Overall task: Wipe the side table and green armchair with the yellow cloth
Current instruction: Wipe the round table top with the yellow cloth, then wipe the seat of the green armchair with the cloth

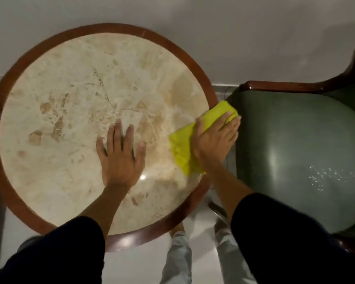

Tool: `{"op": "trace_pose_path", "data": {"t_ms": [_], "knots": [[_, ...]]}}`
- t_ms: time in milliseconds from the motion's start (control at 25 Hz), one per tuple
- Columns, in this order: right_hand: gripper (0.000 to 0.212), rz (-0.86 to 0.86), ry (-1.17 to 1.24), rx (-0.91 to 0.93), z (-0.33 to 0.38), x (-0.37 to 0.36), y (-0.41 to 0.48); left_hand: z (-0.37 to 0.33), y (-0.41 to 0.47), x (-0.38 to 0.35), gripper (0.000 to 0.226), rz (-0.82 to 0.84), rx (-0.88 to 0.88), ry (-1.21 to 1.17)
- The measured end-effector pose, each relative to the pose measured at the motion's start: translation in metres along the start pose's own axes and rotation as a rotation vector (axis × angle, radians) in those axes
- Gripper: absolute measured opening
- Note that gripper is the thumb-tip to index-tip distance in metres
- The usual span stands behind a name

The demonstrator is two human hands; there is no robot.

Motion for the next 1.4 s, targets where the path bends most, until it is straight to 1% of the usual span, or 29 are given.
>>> {"op": "trace_pose_path", "data": {"t_ms": [80,160,200,280,360,400,440,520,600,640,720,800,880,920,1040,1080,1120,1160,1200,1240,1280,1320,1360,1400], "knots": [[0.079,0.014,-0.03,0.085,0.029,-0.006,0.05,0.0,0.0,0.003,0.059,-0.011,0.017,-0.004],[0.074,0.075,-0.064,0.236,0.074,-0.029,0.073,-0.002,-0.001,0.005,0.056,0.001,0.015,-0.028],[0.073,0.122,-0.083,0.331,0.095,-0.044,0.065,-0.002,-0.001,0.007,0.055,-0.003,0.017,-0.034],[0.071,0.196,-0.111,0.535,0.113,-0.064,0.014,-0.002,-0.001,0.009,0.055,-0.009,0.018,-0.034],[0.071,0.284,-0.134,0.701,0.085,-0.065,-0.064,-0.001,0.0,0.01,0.055,-0.014,0.017,-0.021],[0.071,0.319,-0.135,0.738,0.057,-0.056,-0.095,-0.001,0.0,0.009,0.055,-0.017,0.021,-0.015],[0.071,0.349,-0.14,0.735,0.028,-0.042,-0.114,-0.001,-0.001,0.008,0.055,-0.02,0.022,-0.013],[0.07,0.328,-0.178,0.677,-0.016,-0.011,-0.104,-0.002,-0.001,0.009,0.055,-0.032,0.014,-0.005],[0.068,0.283,-0.215,0.576,-0.025,0.003,-0.051,-0.003,-0.001,0.01,0.056,-0.042,0.011,0.009],[0.067,0.249,-0.236,0.538,-0.014,0.004,-0.02,-0.004,-0.001,0.009,0.056,-0.04,0.007,0.007],[0.068,0.224,-0.182,0.445,0.021,-0.005,0.04,-0.003,-0.002,0.007,0.058,-0.034,0.014,-0.001],[0.069,0.22,-0.139,0.375,0.052,-0.018,0.069,-0.003,-0.002,0.006,0.059,-0.031,0.016,-0.009],[0.07,0.163,-0.144,0.354,0.059,-0.022,0.057,-0.005,-0.002,0.007,0.059,-0.041,0.014,-0.019],[0.071,0.138,-0.147,0.335,0.053,-0.02,0.036,-0.005,-0.003,0.008,0.059,-0.049,0.016,-0.024],[0.074,0.125,-0.055,0.262,0.019,-0.01,-0.065,-0.003,-0.005,0.021,0.06,-0.091,0.042,-0.073],[0.074,0.128,0.007,0.234,0.012,-0.005,-0.094,-0.002,-0.005,0.025,0.063,-0.069,0.052,-0.127],[0.073,0.147,0.081,0.208,0.007,0.0,-0.111,-0.006,-0.006,0.026,0.066,-0.009,0.051,-0.198],[0.072,0.161,0.13,0.18,0.001,0.008,-0.112,-0.013,-0.011,0.026,0.067,0.076,0.028,-0.25],[0.076,0.155,0.141,0.136,-0.009,0.018,-0.104,-0.023,-0.022,0.025,0.066,0.152,-0.021,-0.249],[0.086,0.16,0.108,0.059,-0.024,0.029,-0.089,-0.035,-0.038,0.025,0.067,0.202,-0.077,-0.218],[0.096,0.2,0.083,-0.052,-0.043,0.038,-0.074,-0.048,-0.055,0.025,0.07,0.237,-0.126,-0.193],[0.1,0.258,0.088,-0.168,-0.06,0.043,-0.062,-0.058,-0.07,0.026,0.074,0.267,-0.147,-0.191],[0.097,0.313,0.101,-0.263,-0.074,0.046,-0.056,-0.068,-0.082,0.029,0.074,0.284,-0.139,-0.203],[0.085,0.343,0.115,-0.309,-0.085,0.05,-0.054,-0.08,-0.091,0.033,0.068,0.278,-0.134,-0.217]]}}
Point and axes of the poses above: each hand's wrist, its own y-axis towards the middle knuckle, its own x-axis out of the back of the hand, z = x × y, the point moved 9 cm from there along y, towards the middle knuckle, and after that the axes turned 15 degrees about y, right-handed, at the moved point
